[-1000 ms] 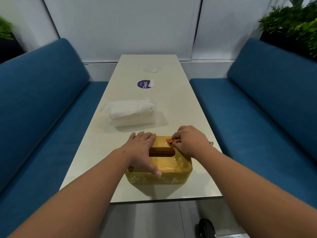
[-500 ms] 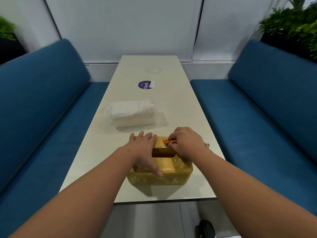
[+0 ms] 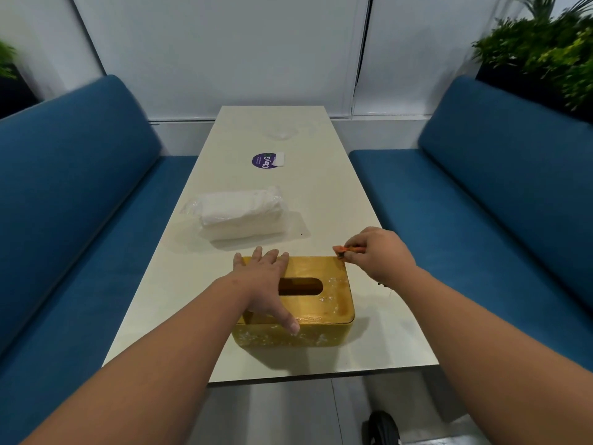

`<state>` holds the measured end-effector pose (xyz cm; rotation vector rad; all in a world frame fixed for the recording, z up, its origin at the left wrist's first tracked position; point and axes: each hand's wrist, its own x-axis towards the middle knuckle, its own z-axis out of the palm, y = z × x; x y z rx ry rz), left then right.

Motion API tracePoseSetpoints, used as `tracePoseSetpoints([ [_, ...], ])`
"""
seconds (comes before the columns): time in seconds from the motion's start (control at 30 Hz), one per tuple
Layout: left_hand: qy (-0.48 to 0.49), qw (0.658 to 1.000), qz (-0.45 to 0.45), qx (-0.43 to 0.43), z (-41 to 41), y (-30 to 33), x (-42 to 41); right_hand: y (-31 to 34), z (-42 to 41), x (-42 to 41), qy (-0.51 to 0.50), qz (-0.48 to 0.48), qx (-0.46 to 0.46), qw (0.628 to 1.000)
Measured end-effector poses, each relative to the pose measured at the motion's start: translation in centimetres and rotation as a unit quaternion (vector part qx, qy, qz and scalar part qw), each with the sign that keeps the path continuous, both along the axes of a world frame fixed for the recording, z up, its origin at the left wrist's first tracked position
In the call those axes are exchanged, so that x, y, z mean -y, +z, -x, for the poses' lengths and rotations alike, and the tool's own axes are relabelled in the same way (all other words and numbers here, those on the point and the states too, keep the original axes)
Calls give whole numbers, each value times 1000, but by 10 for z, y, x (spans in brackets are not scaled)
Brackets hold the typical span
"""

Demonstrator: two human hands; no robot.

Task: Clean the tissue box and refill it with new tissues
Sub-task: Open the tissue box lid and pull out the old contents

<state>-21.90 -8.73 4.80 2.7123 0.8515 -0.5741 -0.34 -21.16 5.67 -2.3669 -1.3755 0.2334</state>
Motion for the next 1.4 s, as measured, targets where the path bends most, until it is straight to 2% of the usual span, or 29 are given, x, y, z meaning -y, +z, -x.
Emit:
tracePoseSetpoints([
  [0.13,0,1000,0,-3,-1,0,0,-11,16,-8,43,4,2,999],
  [0.23,-1,1000,-1,-4,-1,0,0,-16,11,-3,29,-3,-11,1000],
  [0.6,2,1000,5,-2,-1,2,1,-17,7,2,30,-22,54,998],
  [0.77,-22,999,-24,-19,-5,11,4,-13,12,2,34,-38,59,997],
  [0.87,-49,998,-25,16,-13,14,11,-8,14,-1,19,-61,18,998],
  [1.13,-34,995,-8,95,-8,-12,12,-16,18,9,29,-6,-24,999],
  [1.4,-30,994,-8,105,-7,-14,12,-12,17,13,33,-1,10,999],
])
